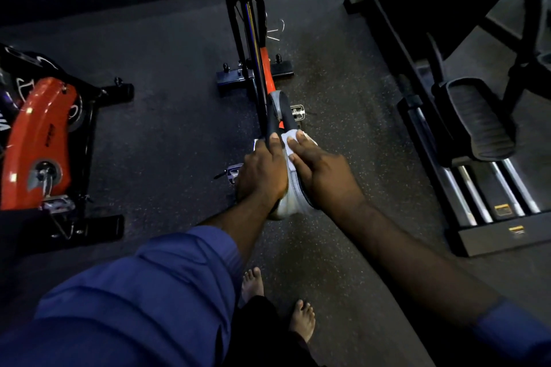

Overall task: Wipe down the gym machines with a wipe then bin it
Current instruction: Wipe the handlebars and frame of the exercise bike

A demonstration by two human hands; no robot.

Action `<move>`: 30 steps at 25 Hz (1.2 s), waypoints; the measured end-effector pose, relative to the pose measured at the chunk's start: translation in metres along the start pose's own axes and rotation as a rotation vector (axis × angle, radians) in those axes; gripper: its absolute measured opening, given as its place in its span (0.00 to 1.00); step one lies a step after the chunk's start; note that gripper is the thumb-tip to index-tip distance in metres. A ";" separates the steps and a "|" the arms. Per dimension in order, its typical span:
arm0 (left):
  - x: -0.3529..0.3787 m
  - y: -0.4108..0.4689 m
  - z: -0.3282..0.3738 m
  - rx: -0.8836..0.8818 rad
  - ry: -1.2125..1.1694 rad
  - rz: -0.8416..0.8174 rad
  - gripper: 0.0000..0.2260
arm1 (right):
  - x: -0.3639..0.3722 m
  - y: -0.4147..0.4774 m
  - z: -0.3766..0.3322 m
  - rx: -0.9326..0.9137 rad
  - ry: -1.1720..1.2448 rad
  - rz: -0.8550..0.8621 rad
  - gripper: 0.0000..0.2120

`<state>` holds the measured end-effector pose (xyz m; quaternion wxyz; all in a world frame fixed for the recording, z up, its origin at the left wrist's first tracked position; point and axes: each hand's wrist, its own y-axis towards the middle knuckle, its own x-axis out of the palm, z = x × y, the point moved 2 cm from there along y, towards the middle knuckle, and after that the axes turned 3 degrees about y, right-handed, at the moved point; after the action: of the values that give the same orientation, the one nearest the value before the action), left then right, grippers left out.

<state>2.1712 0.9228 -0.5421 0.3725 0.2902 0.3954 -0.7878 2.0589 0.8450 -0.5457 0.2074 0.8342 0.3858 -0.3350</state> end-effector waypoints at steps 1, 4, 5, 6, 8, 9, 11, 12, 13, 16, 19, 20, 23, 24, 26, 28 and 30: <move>0.000 0.000 0.000 0.002 0.008 0.000 0.28 | -0.002 -0.013 0.001 0.007 0.022 0.027 0.19; 0.002 -0.002 -0.001 0.000 0.034 0.011 0.29 | -0.001 -0.042 0.007 0.033 0.011 0.071 0.20; 0.002 -0.002 0.000 0.000 0.038 0.007 0.29 | 0.001 -0.047 0.007 0.038 0.003 0.098 0.20; 0.002 -0.001 0.000 0.000 0.036 0.008 0.29 | 0.002 -0.052 0.006 0.036 0.004 0.122 0.20; 0.001 -0.002 0.001 0.000 0.035 0.015 0.29 | 0.002 -0.070 0.002 0.017 0.009 0.171 0.19; 0.000 -0.002 0.002 0.002 0.031 0.015 0.29 | 0.001 -0.082 0.003 -0.015 0.004 0.197 0.18; 0.001 -0.002 0.002 0.000 0.026 0.012 0.29 | -0.001 -0.107 0.004 -0.081 0.010 0.240 0.17; 0.002 -0.002 0.001 -0.001 0.028 0.013 0.29 | -0.001 -0.114 0.006 -0.099 0.011 0.270 0.16; 0.002 -0.001 0.000 0.000 0.032 0.015 0.29 | 0.000 -0.111 0.008 -0.090 0.022 0.313 0.16; 0.003 0.000 -0.001 0.000 0.023 0.016 0.29 | 0.003 -0.083 0.010 0.160 0.248 0.466 0.14; 0.002 -0.001 0.000 0.007 0.023 0.017 0.30 | 0.005 -0.093 0.004 0.305 0.395 0.506 0.15; 0.002 -0.001 0.000 0.011 0.027 0.022 0.30 | 0.005 -0.101 0.003 0.315 0.394 0.485 0.15; 0.002 -0.001 0.000 0.012 0.025 0.028 0.30 | -0.004 -0.087 0.013 0.391 0.405 0.397 0.16; 0.002 -0.001 0.000 0.007 0.023 0.026 0.30 | -0.008 -0.073 0.017 0.440 0.430 0.331 0.15; 0.002 -0.001 0.001 0.003 0.030 0.017 0.30 | -0.016 -0.055 0.023 0.502 0.464 0.205 0.14; 0.001 -0.001 0.001 -0.001 0.031 0.015 0.29 | -0.022 -0.060 0.024 0.458 0.442 0.171 0.13; 0.000 -0.001 0.001 -0.002 0.041 0.026 0.28 | -0.024 -0.059 0.022 0.398 0.407 0.147 0.13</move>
<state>2.1699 0.9227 -0.5413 0.3746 0.3112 0.3999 -0.7765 1.9925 0.8560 -0.5488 -0.0182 0.9342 0.2850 -0.2137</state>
